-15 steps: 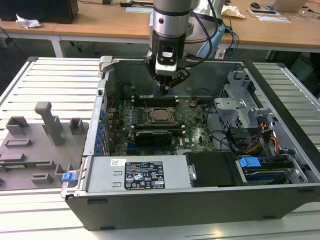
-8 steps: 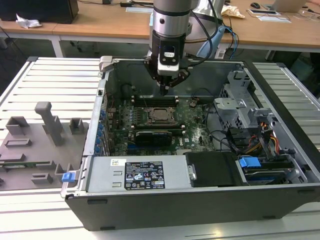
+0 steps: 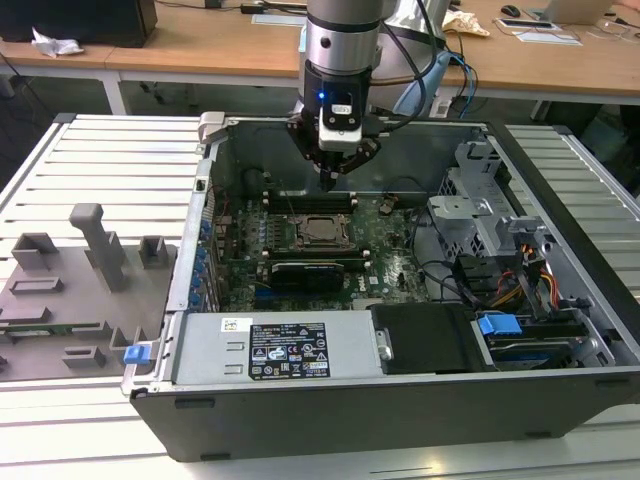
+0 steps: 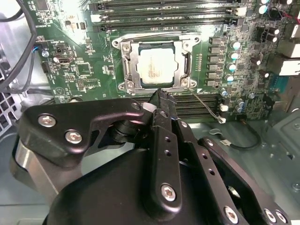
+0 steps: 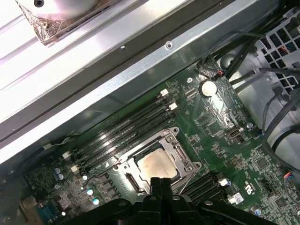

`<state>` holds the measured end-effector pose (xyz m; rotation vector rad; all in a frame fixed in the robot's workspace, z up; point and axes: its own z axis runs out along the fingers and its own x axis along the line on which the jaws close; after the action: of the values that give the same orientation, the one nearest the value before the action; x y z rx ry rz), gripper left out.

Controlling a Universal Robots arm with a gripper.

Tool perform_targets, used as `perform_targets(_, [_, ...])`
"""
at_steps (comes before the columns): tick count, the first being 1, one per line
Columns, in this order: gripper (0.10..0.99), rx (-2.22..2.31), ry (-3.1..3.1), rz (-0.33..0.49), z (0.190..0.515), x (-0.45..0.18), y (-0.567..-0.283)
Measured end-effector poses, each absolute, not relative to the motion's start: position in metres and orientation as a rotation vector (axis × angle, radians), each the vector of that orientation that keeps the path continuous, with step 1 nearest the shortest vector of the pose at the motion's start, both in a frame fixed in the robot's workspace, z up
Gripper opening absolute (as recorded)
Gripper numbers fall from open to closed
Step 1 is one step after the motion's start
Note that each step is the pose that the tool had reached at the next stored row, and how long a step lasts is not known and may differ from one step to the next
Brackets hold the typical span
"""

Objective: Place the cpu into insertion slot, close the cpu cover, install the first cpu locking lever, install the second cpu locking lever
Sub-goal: 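Install the first cpu locking lever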

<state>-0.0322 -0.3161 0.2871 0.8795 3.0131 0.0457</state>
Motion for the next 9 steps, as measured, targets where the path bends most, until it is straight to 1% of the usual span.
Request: perform_targets(9, [0.106,0.803,3.035,0.046,0.2871,-0.0322,-0.3162])
